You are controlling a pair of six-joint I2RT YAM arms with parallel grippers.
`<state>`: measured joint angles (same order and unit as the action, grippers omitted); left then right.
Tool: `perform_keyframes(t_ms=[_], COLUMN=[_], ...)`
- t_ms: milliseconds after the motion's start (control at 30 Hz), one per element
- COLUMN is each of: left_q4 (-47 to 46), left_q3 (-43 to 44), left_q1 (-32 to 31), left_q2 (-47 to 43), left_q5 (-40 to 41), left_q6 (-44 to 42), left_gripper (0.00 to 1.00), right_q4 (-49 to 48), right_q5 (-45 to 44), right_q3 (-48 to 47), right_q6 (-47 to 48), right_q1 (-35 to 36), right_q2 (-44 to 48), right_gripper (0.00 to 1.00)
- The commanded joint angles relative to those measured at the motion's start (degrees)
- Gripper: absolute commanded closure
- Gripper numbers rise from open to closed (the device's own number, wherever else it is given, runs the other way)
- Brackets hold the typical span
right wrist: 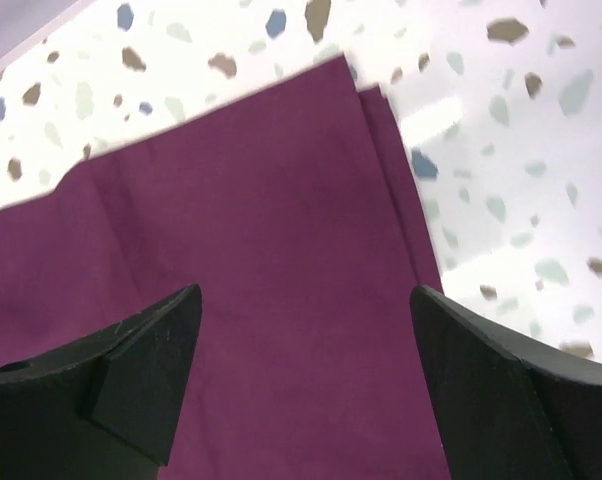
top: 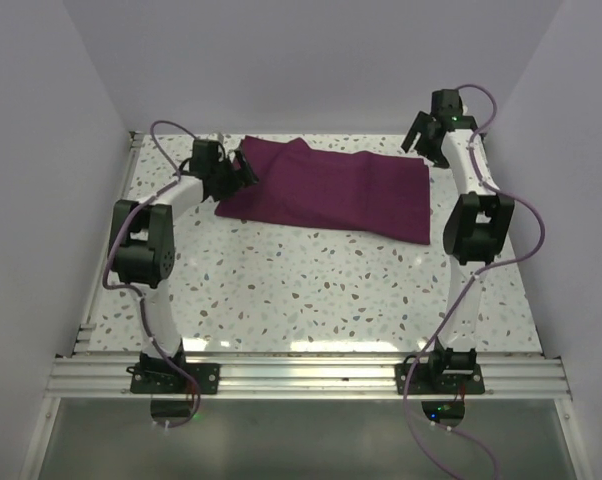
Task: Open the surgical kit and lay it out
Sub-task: Open the surgical kit at the center of the board.
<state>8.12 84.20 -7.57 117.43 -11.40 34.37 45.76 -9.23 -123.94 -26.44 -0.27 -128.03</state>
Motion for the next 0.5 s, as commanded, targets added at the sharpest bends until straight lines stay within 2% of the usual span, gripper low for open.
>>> perform_keyframes(t_ms=[0,300,467], left_q4=[-2.05,1.55,3.66], left_q3=[-7.00,-19.07,-22.23], left_q1=[-0.07,-0.25,-0.34], left_q2=[-9.74,-22.66,-26.63], left_q5=[-2.22,-0.73,1.73], left_q6=[-0.79,-4.57,-6.15], left_gripper=[0.06,0.05,0.05], right_q4=[2.85,-3.13,-7.42], right_q5=[3.62,2.91,-2.52], right_q3=[-9.46,-18.26,-19.15], right_q6=[2.53,1.39,0.42], right_q1=[0.36,0.45,-1.22], right_q2=[-6.52,-17.86,-19.89], right_gripper=[0.12,0.15,0.16])
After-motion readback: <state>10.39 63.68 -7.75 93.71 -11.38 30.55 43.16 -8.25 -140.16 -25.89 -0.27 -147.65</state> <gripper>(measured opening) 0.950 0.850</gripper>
